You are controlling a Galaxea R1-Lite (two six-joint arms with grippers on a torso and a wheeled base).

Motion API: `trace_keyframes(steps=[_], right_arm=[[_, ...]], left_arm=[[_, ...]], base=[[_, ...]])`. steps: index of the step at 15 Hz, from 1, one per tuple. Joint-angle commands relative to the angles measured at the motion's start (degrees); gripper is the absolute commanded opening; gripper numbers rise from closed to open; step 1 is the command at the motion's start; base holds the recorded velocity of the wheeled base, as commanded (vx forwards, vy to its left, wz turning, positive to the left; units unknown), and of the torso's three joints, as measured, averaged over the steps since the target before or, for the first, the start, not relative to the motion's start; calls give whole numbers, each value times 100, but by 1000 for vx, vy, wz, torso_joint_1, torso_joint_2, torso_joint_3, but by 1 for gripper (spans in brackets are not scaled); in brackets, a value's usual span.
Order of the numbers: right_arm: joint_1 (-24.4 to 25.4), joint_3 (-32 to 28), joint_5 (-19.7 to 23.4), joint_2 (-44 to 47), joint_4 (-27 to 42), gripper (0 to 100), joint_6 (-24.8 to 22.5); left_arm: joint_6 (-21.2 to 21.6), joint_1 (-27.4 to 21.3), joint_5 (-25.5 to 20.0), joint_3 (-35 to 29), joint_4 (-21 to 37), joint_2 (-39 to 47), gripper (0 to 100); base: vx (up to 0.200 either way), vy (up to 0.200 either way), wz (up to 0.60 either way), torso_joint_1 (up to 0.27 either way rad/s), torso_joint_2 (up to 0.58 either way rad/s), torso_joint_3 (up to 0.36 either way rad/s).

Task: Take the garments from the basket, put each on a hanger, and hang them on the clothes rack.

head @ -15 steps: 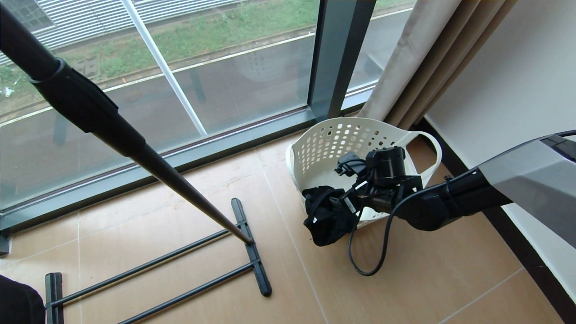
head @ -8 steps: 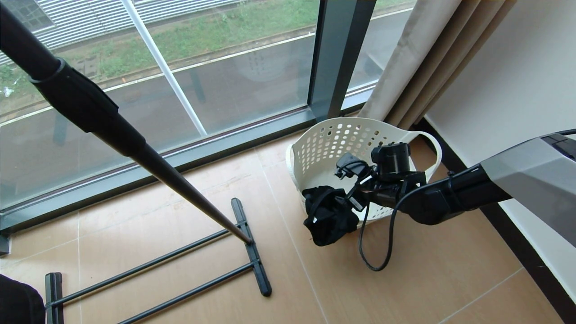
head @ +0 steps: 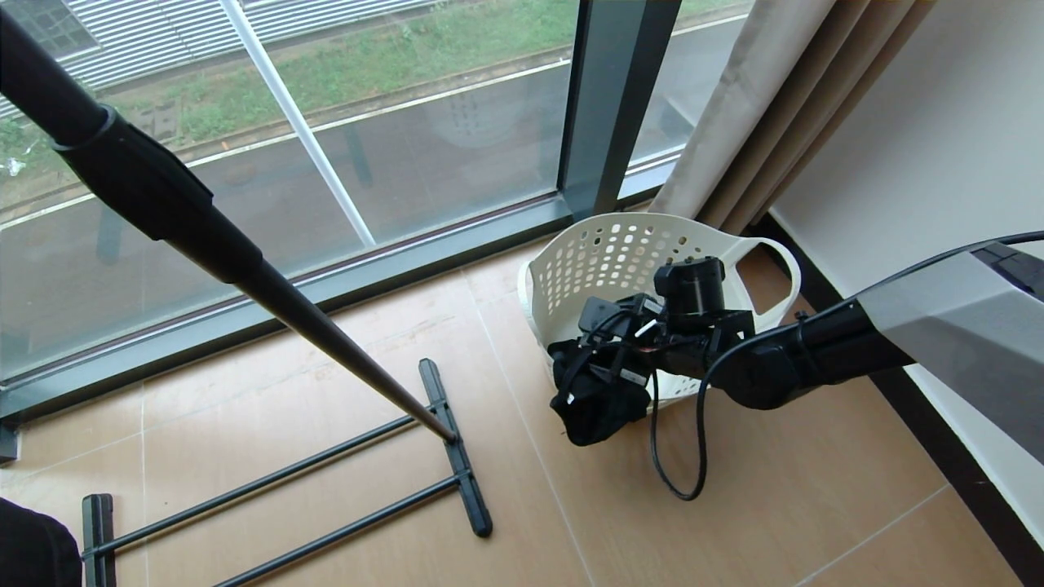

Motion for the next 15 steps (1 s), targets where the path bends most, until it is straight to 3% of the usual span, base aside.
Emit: trace_keyframes(steps=[1, 2, 3, 12, 13, 15], right_arm=[[105, -153, -173, 161, -3, 100, -228], [97, -206, -490, 258, -20, 100, -668], [97, -241, -542, 275, -29, 100, -949], [53, -945, -613, 627, -29, 100, -1002], [53, -945, -613, 627, -47, 0, -993], [53, -892, -604, 565, -64, 0, -975]], left_arm=[[-3, 1, 4, 0, 2, 7, 100], [-3, 1, 4, 0, 2, 7, 100], [-3, 1, 4, 0, 2, 7, 100], [-3, 1, 4, 0, 2, 7, 100], [-3, 1, 4, 0, 2, 7, 100], [-3, 1, 4, 0, 2, 7, 100]], base=[[0, 0, 0, 0, 0, 0], [0, 0, 0, 0, 0, 0], [0, 0, 0, 0, 0, 0], [0, 0, 0, 0, 0, 0], [0, 0, 0, 0, 0, 0], [0, 0, 0, 0, 0, 0]])
